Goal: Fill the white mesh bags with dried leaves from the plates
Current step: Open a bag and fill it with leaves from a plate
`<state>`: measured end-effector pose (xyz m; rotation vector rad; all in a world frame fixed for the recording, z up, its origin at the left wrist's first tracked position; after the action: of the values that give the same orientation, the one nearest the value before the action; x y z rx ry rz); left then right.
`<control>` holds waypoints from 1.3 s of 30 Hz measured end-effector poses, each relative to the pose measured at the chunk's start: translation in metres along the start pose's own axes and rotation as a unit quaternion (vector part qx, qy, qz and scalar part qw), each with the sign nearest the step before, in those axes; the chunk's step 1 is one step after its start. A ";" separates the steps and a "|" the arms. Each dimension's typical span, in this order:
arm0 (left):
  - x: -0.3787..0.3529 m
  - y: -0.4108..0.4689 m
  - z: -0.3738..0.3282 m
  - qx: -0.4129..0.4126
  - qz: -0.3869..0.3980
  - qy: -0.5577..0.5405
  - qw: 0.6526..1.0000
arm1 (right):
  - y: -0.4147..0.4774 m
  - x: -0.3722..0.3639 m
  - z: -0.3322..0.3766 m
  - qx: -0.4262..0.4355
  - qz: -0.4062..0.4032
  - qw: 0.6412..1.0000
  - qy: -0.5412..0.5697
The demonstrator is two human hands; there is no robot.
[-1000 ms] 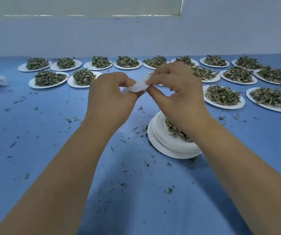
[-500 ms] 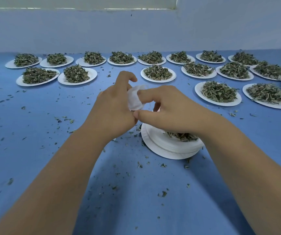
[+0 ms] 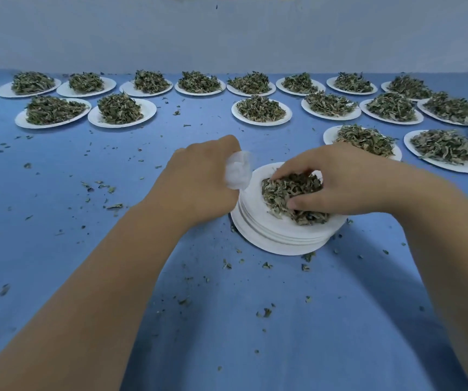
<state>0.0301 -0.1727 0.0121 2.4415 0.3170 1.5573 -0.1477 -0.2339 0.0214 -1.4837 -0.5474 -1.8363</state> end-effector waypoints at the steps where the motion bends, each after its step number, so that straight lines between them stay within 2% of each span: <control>1: -0.002 0.002 -0.003 -0.001 0.002 0.010 1.000 | 0.002 0.001 0.002 0.004 -0.023 1.000 0.002; 6: -0.007 0.009 -0.009 -0.005 0.023 0.066 0.998 | -0.004 0.029 0.000 0.024 -0.157 0.983 0.090; 9: -0.010 0.013 -0.013 -0.003 0.031 0.081 0.996 | -0.011 0.042 0.008 0.057 -0.202 0.969 0.129; 13: -0.019 0.019 -0.022 0.007 0.032 0.038 0.999 | -0.010 0.039 0.022 0.085 -0.197 0.966 0.143; 17: -0.028 0.024 -0.032 0.014 0.032 -0.022 0.999 | -0.004 0.027 0.016 0.054 -0.185 0.957 0.216; 21: -0.030 0.027 -0.038 -0.003 0.029 -0.025 0.999 | 0.000 0.020 0.010 0.014 -0.222 0.952 0.209; 24: -0.028 0.027 -0.040 -0.018 0.017 -0.045 0.999 | 0.004 0.017 0.005 -0.001 -0.221 0.952 0.214; 28: -0.022 0.023 -0.044 -0.061 -0.014 -0.038 0.997 | 0.007 0.012 0.006 0.023 -0.185 0.932 0.310; 32: -0.023 0.013 -0.048 -0.082 -0.006 -0.036 0.996 | 0.010 0.016 0.001 0.014 -0.244 0.914 0.323; 35: -0.013 0.002 -0.037 -0.029 -0.010 -0.114 0.993 | 0.009 0.017 -0.004 -0.002 -0.264 0.903 0.338; 39: 0.012 -0.004 -0.024 0.060 -0.124 -0.165 0.977 | 0.007 0.016 0.001 0.006 -0.280 0.900 0.334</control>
<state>0.0136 -0.1639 0.0313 2.5770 0.6388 1.0383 -0.1434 -0.2415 0.0365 -0.6103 -0.6666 -2.6033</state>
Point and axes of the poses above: each hand's wrist, its own y-axis towards the middle knuckle, its own x-axis out of the back of the hand, z = x × y, the point moved 7 cm from there along y, towards the middle knuckle
